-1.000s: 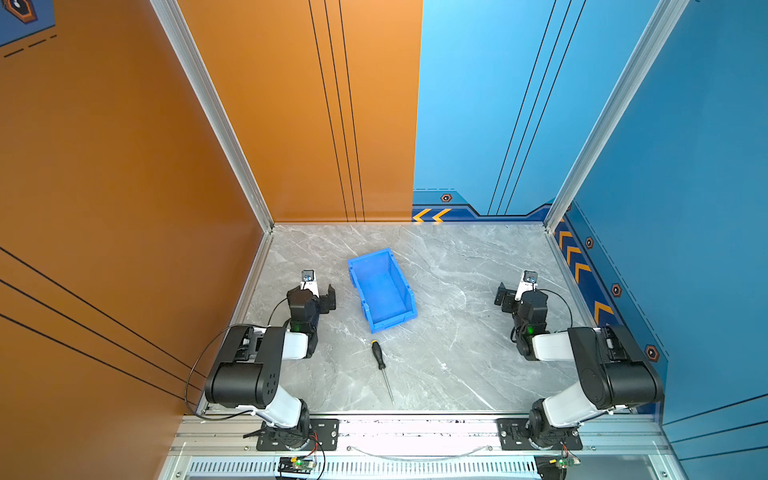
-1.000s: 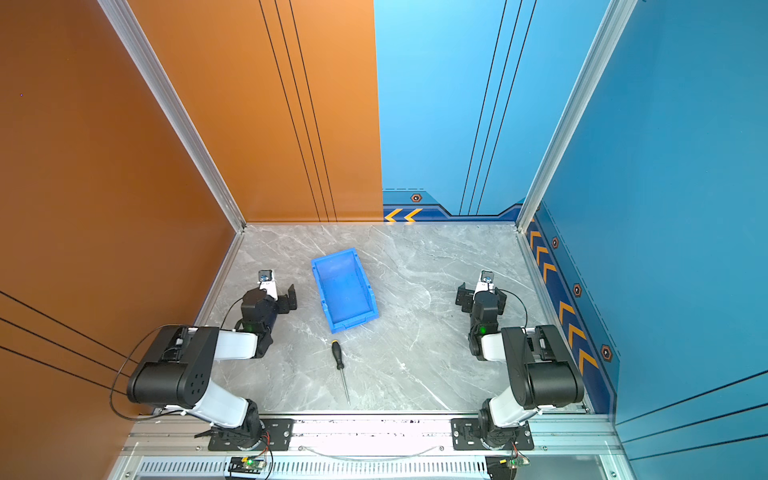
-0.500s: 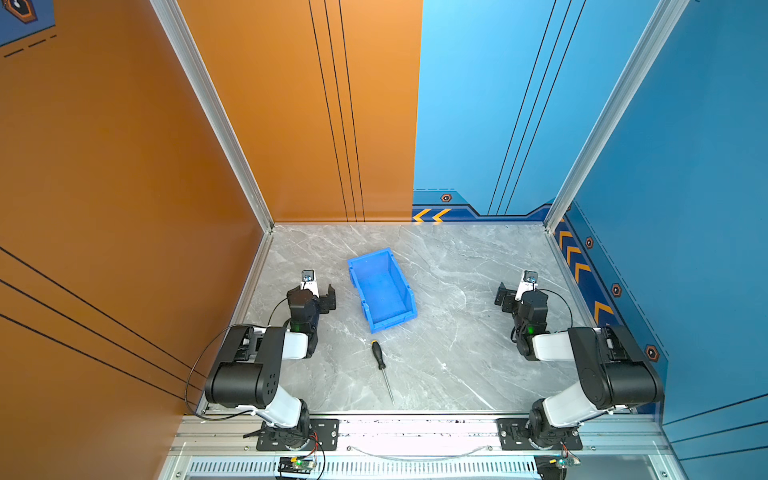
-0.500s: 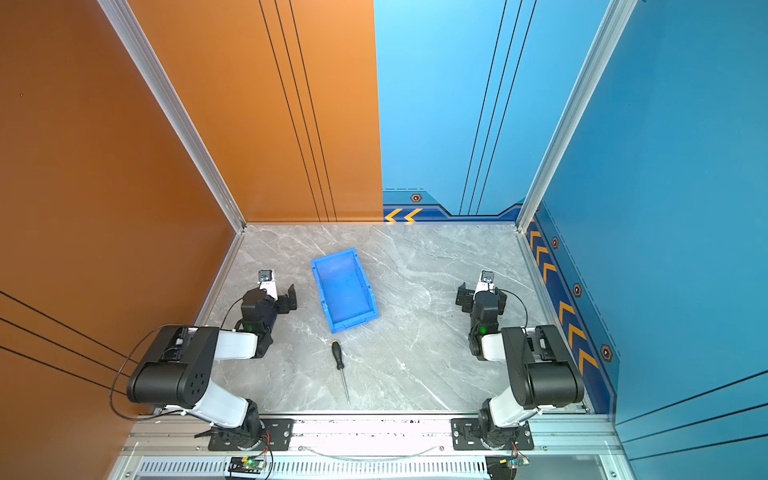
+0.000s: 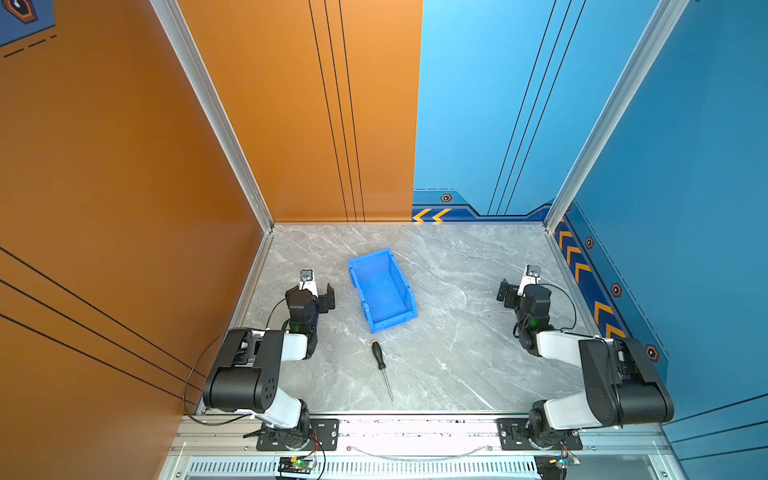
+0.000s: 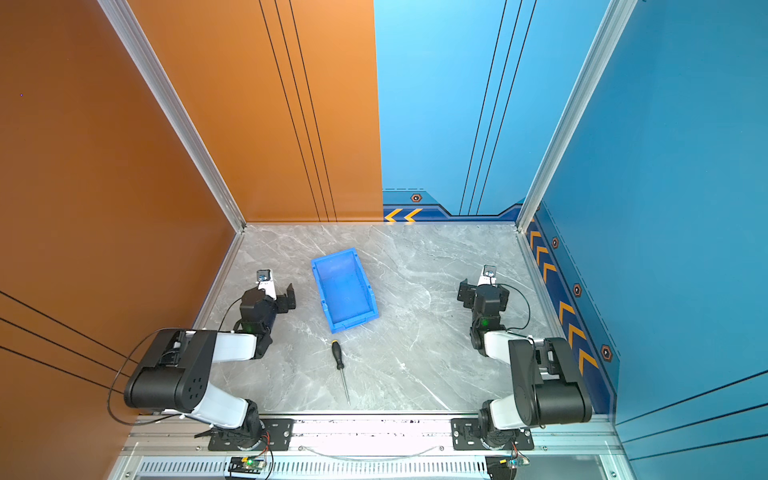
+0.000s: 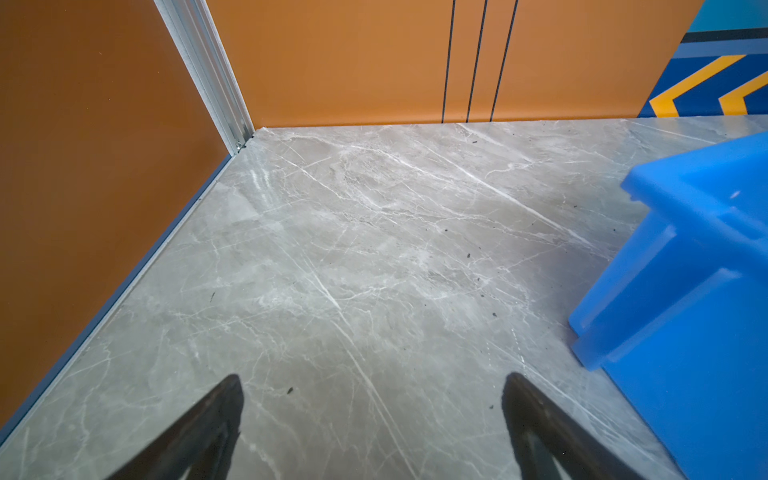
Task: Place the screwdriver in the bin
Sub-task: 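Reach the left gripper down over the screwdriver handle while the right arm lifts forward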
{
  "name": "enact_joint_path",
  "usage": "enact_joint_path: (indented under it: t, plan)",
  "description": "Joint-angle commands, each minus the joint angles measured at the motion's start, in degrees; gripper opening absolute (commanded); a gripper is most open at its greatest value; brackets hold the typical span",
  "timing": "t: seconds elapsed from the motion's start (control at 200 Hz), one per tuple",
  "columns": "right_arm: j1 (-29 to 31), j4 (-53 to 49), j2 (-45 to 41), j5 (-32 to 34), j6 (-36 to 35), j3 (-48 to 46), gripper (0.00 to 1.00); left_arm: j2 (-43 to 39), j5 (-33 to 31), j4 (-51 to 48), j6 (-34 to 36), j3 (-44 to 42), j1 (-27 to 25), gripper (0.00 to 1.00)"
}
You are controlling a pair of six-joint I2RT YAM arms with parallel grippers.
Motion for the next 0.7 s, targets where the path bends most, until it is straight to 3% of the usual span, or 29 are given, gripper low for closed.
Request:
enact_joint_path:
  t: [0.0,0.095,0.19,0.391,0.586,0.696]
  plan:
    - [1.20,-7.15,-2.98,0.86,-0.49,1.22,1.00,-4.13,-2.02,-4.08,-0.82,-0.13,-0.09,0.98]
    - [2.79,-9.82,-6.93,3.05,-0.29,1.35,1.00,-8.80,-2.90,-16.66,-0.74,3.26,0.00,0.98]
    - [5.28,-12.04,-10.77,5.21,-0.18,2.02,1.00,-11.47,-8.01,-33.77,-6.51,9.16,0.13,0.98]
    - [11.95,-32.03,-16.12,12.88,2.52,11.19,1.00,-16.30,-1.40,-52.16,-10.65,15.97,-0.06,0.98]
    - [15.50,-52.38,-11.51,6.00,5.63,22.01,1.00,-20.72,-2.39,-72.83,-18.27,25.43,-2.59,0.98]
    - [19.06,-55.77,-8.06,3.03,4.47,23.61,1.00,-22.87,-2.41,-80.51,-20.84,29.72,-6.33,0.98]
